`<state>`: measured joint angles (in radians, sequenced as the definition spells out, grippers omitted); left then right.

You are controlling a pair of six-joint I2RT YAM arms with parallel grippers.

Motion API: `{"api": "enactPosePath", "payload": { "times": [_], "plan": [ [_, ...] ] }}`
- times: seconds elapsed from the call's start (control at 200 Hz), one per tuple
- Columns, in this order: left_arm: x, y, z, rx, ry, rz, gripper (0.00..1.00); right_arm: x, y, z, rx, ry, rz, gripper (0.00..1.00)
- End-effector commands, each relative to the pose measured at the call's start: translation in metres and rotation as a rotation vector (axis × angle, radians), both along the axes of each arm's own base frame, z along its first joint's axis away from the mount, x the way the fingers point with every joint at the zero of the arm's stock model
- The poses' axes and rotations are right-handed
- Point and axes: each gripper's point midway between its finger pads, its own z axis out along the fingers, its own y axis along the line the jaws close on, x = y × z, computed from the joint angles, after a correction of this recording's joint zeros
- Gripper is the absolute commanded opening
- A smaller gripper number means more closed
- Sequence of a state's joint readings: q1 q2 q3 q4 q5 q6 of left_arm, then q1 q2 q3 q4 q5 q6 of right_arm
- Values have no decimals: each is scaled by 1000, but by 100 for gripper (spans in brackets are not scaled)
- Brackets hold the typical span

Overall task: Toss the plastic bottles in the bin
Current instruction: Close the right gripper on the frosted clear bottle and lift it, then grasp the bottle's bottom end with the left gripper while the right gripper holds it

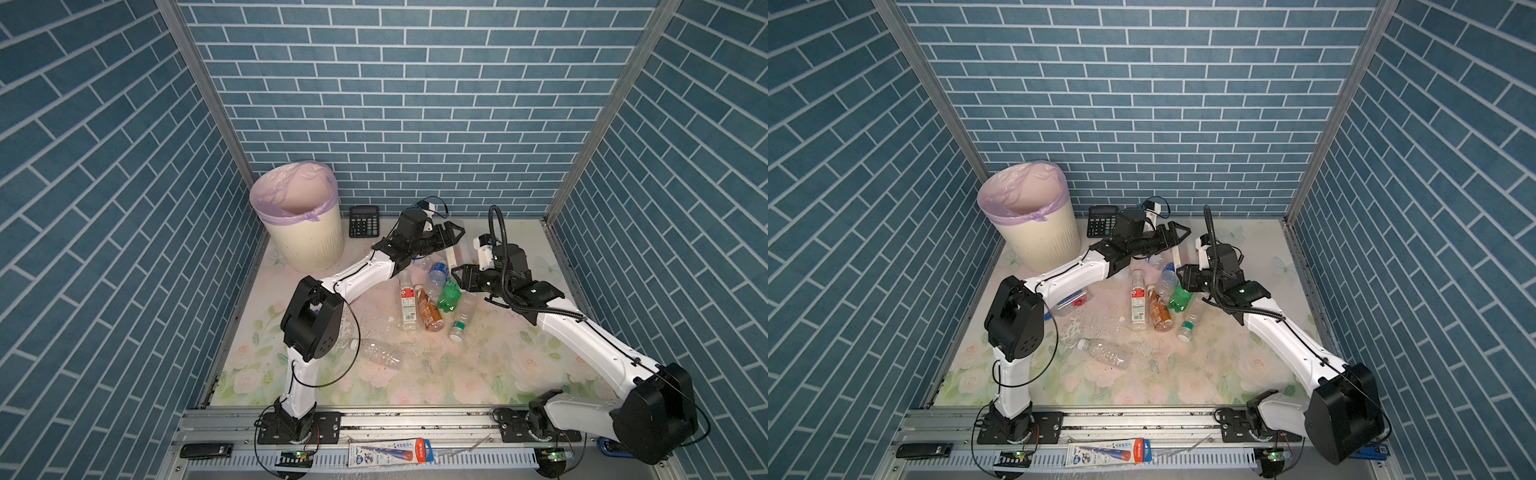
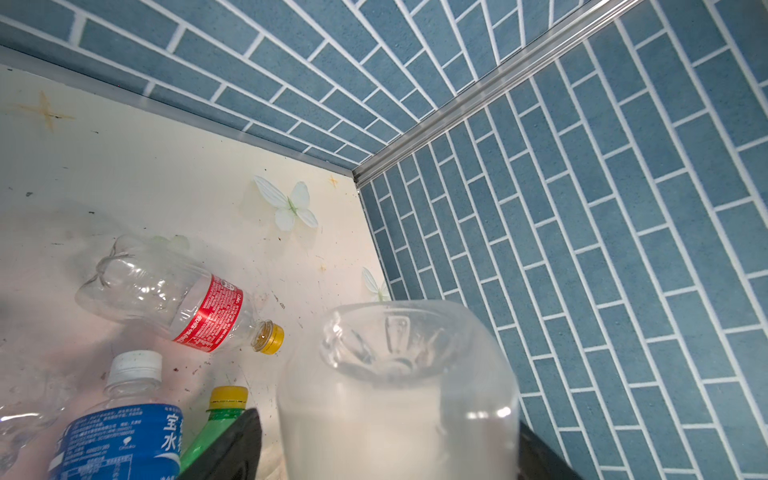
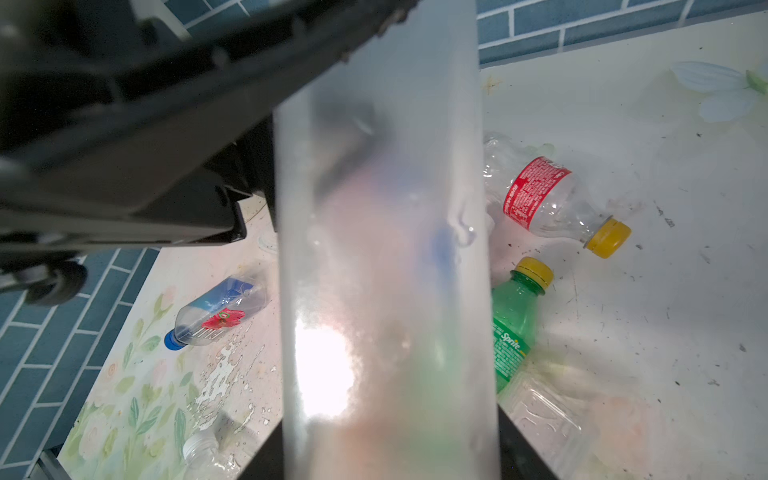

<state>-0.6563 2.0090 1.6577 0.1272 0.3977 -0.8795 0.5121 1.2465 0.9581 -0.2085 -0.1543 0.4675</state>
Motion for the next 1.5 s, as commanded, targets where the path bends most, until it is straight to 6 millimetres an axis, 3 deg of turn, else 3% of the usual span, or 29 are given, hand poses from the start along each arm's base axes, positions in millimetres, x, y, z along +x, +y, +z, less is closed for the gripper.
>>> {"api": "enactPosePath", "payload": {
  "times": [0.0,0.19,0.39,0.67,0.855,1.01,1.3,1.49],
  "plan": [
    [2,-1,6,-22,-25,-14,80,6,9,22,49,-45,-2,42],
    [4,-2,8,-39,-28,-5,63,4,8,21,43,-43,-4,42],
    [6,-5,3,-45,-19,-13,55,3,8,23,40,-42,-8,44],
    [9,3,1,-27,-7,-4,53,-4,5,32,65,-34,-17,65],
    [15,20,7,47,-17,26,53,-15,6,47,117,-23,-8,82],
    [22,35,19,80,-30,64,52,-26,2,73,165,-64,-3,99],
    [29,76,50,184,-96,166,52,-24,7,105,134,-152,61,99],
    [29,126,96,268,-223,336,51,-14,28,117,141,-181,153,99]
  ]
}}
